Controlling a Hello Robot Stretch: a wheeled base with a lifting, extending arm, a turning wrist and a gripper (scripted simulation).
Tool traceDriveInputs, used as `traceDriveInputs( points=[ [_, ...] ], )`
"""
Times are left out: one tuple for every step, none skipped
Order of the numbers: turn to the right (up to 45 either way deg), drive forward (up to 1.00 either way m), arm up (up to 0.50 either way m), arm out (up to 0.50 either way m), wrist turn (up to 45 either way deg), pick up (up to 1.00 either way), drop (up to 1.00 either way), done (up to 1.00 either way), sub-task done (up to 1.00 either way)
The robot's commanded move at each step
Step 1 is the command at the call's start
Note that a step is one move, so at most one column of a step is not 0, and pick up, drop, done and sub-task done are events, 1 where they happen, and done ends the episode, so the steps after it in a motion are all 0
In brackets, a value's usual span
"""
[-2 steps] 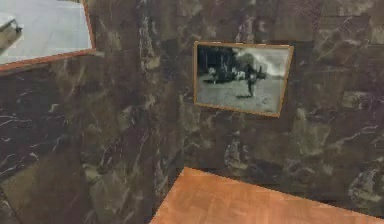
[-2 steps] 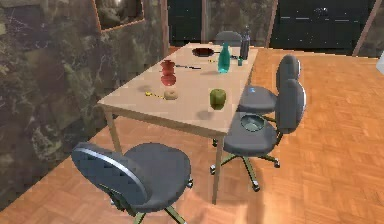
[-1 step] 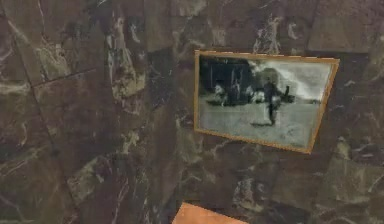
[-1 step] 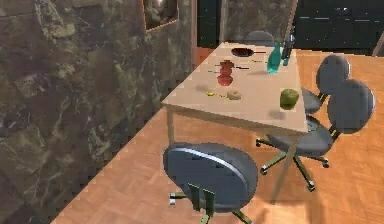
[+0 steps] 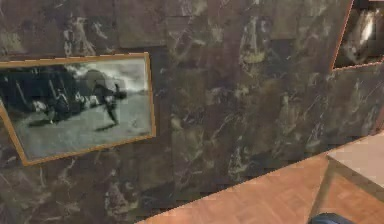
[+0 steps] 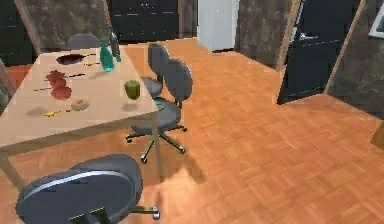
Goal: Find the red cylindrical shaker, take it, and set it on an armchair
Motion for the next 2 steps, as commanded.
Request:
traceDriveInputs(
  points=[
    [0.0, 0.8, 0.0, 0.0, 0.0, 0.0, 0.0, 0.0, 0.0],
    [45.0, 0.0, 0.0, 0.0, 0.0, 0.0, 0.0, 0.0, 0.0]
  ],
)
